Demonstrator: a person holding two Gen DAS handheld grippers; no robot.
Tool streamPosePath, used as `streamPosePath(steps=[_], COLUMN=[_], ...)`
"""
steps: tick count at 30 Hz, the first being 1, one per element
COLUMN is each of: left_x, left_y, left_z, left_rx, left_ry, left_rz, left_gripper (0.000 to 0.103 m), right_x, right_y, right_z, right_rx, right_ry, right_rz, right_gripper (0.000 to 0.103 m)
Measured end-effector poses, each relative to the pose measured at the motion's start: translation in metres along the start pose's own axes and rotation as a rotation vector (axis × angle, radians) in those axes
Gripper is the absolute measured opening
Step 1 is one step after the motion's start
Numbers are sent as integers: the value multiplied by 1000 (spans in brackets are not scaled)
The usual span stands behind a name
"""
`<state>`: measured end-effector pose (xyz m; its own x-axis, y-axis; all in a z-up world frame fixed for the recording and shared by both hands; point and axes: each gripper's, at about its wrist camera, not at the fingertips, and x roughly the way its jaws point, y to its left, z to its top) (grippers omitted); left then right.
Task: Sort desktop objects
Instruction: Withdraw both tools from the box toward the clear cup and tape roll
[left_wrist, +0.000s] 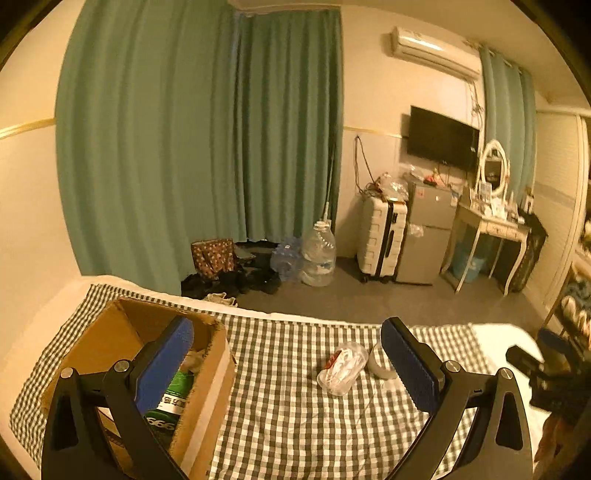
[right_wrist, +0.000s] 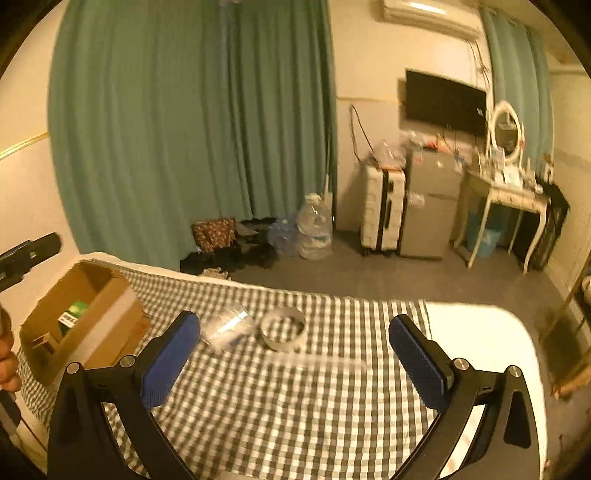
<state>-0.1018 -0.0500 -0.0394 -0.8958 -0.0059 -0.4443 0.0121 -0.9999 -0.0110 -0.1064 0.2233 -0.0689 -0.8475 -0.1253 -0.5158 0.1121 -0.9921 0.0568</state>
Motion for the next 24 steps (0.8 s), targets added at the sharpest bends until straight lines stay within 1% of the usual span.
streamPosePath(steps=[3,6,9,12,16,18,22,24], left_x=[18,37,53,70,98,109,134,147], left_y=[-9,-16,-25,-31,-38,-43,-54,-55], left_z=[-11,-23,-39,-49,-58,-65,-81,-92], left_rx=[14,17,47,68,72,93,170,193], left_ry=[32,75,95,123,159,168,168,170], left_rz=[16,4,-7,-7,-41,-46,-56,-46], left_gripper=[103,103,103,103,103,103,103,103], right_x=[17,34,56,80,109,123,158,176], right_y=[-17,-28,-37,-47,-56,-57,-60,-62], right_z=[-6,-11,-20,-29,-31,-30,-29,-28], right_rx=[40,67,92,114,149,145,135,128], right_ry=[32,54,66,98,133,143,167,186], right_rz=[-1,22,55,43,44,40,31,24], right_gripper=[103,103,103,103,103,103,103,102])
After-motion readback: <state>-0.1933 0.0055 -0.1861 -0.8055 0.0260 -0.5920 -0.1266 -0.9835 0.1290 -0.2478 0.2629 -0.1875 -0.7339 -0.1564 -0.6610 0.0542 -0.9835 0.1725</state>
